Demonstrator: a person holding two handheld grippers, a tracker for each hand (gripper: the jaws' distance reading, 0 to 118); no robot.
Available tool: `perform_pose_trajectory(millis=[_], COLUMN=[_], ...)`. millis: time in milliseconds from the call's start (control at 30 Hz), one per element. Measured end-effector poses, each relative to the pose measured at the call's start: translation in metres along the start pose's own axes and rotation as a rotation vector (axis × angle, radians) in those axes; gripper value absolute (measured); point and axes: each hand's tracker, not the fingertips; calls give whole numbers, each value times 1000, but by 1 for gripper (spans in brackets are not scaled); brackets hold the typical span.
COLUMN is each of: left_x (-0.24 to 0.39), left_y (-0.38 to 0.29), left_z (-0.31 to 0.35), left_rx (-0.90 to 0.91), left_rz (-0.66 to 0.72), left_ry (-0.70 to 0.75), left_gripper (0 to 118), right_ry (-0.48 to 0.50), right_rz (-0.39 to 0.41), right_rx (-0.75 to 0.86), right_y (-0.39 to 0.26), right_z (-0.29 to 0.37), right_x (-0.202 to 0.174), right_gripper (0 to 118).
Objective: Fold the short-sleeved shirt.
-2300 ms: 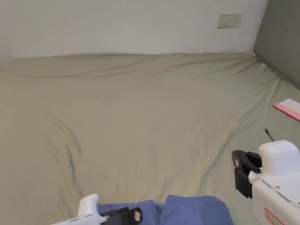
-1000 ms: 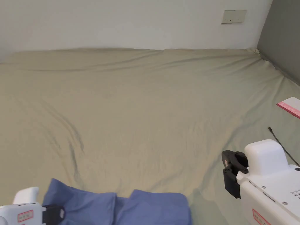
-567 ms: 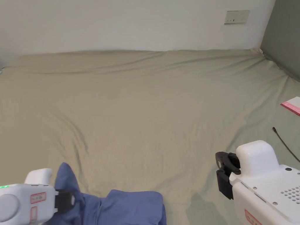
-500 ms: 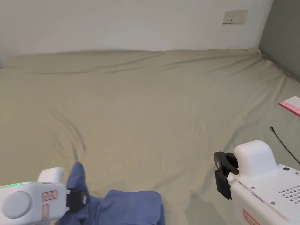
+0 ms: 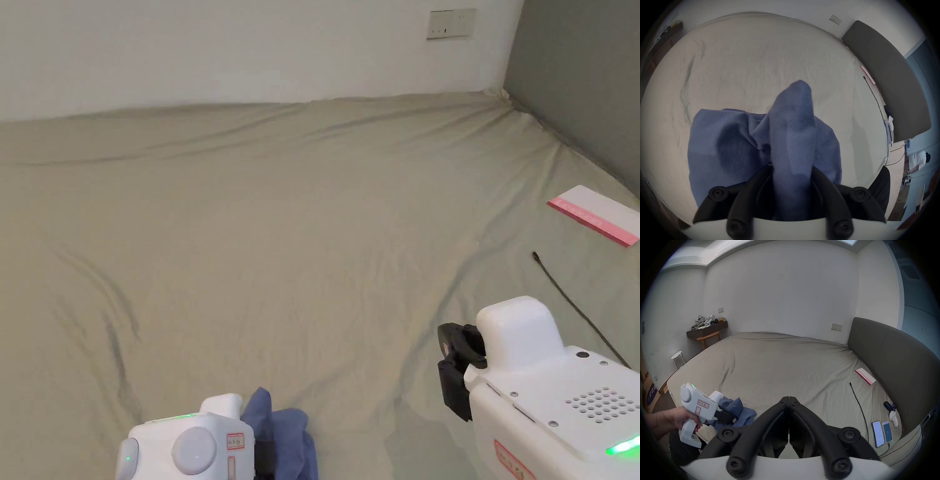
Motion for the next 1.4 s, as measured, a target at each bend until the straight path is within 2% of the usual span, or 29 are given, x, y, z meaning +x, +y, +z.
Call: perform_pose_trajectory(millis=[33, 67, 167, 233, 333, 367, 400, 433, 467, 500, 533, 733, 867, 1000, 1167, 1300, 1400], left_x=[0, 1, 1, 6, -1, -6, -10, -14, -15, -14, -14, 17, 48, 81, 96, 90, 75], left_y=[0, 1, 3, 4, 5, 5, 3, 1, -1, -6, -11, -43, -64, -94, -109, -116, -128], left_z=[2, 3, 9, 25, 46, 54, 63, 71, 75, 78, 78, 37, -13, -26, -24, -9, 12], left_rx=[11, 15, -13, 36, 131, 165, 214, 264, 298, 331, 362, 379, 261, 332, 320, 204, 262], left_rz=[14, 30, 67, 91, 118, 124, 126, 108, 79, 33, 4, -240, -397, -553, -632, -583, -585], left_ry=[-10, -62, -290, -352, -361, -360, -335, -289, -231, -160, -103, 81, 150, 270, 206, -103, -136], left_gripper=[28, 47, 118, 116, 114, 105, 91, 66, 27, 3, 0, 0, 0, 0, 0, 0, 0], right_ry=[-2, -4, -8, -6, -5, -6, -7, -8, -9, -9, -10, -7, -4, -12, -19, -3, 22], right_rz=[-3, -6, -16, -17, -10, -8, -5, -4, -3, -2, -2, 2, 15, 32, 20, 24, 35], right_rx=[-2, -4, -11, -11, -6, -4, -2, 0, 1, 2, 3, -5, -15, -22, -35, -38, -31], right_y=[-1, -1, -1, -1, 0, 0, 0, 0, 0, 0, 0, -6, -9, -12, -14, -13, -7], right_z=[-1, -2, -4, -4, -1, 0, 1, 2, 2, 3, 4, 6, 9, 13, 5, -3, -9], right_x=[2, 3, 5, 5, 4, 4, 3, 3, 3, 3, 2, -4, -8, -8, -4, -10, -25], right_gripper=[2, 2, 2, 2, 2, 2, 2, 2, 2, 2, 2, 2, 2, 2, 2, 2, 2])
